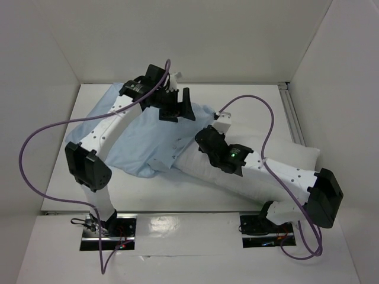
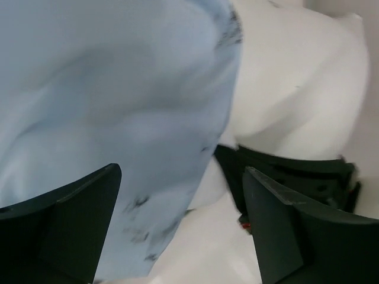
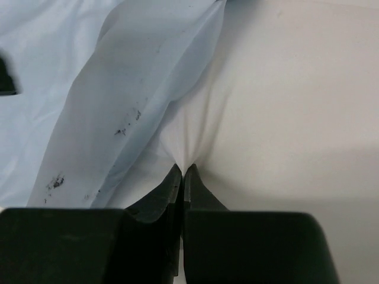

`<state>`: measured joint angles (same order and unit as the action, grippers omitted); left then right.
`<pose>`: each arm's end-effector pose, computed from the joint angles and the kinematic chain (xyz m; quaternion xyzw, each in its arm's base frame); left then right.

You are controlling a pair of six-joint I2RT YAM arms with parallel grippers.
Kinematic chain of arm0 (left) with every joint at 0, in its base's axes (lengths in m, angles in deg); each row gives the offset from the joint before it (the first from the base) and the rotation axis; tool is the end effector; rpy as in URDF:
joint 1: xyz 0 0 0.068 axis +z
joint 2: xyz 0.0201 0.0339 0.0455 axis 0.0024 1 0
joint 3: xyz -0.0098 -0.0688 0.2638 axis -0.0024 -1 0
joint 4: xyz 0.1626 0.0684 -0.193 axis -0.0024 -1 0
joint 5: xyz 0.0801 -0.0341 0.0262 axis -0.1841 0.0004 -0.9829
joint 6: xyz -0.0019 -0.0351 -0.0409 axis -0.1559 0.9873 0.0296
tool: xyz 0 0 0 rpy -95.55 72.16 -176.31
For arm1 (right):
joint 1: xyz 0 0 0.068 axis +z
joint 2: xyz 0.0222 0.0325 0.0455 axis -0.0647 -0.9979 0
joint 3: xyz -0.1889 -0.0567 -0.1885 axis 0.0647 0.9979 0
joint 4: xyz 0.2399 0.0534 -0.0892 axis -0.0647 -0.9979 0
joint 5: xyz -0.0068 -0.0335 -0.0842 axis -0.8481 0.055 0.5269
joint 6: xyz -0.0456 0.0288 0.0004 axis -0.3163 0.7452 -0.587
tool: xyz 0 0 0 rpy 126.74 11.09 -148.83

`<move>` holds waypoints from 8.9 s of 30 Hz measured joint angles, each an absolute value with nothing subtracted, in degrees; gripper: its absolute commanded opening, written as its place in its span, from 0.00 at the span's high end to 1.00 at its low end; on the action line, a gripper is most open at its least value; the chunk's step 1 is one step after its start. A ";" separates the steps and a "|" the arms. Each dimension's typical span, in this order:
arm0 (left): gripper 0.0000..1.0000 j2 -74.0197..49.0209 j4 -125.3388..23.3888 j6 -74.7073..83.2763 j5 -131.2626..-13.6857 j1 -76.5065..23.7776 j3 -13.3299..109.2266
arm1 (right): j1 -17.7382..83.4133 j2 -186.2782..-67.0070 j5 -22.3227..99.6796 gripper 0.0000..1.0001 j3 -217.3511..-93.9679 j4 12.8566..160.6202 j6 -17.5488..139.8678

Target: Put the pillow into the pillowcase

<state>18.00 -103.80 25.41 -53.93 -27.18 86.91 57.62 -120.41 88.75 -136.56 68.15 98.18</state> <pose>0.3525 -0.2001 0.3740 0.0454 0.9035 -0.3700 0.2117 0.1856 0.2138 0.2872 0.0860 0.8469 0.0971 0.5157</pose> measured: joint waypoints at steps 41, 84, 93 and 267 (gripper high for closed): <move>1.00 -5.58 -92.83 30.07 -77.38 -44.73 65.73 | 43.48 -130.86 78.37 1.00 -148.65 72.88 91.43; 1.00 32.91 -112.10 23.38 -105.09 -41.93 104.44 | 24.77 -106.99 68.93 0.46 -133.74 50.12 87.62; 1.00 32.91 -108.17 21.39 -85.16 -41.43 104.48 | 23.81 -112.17 61.94 1.00 -133.00 59.15 89.11; 1.00 -3.24 -114.46 28.82 -73.58 -54.28 91.09 | 30.87 -92.59 56.34 1.00 -157.30 14.69 93.94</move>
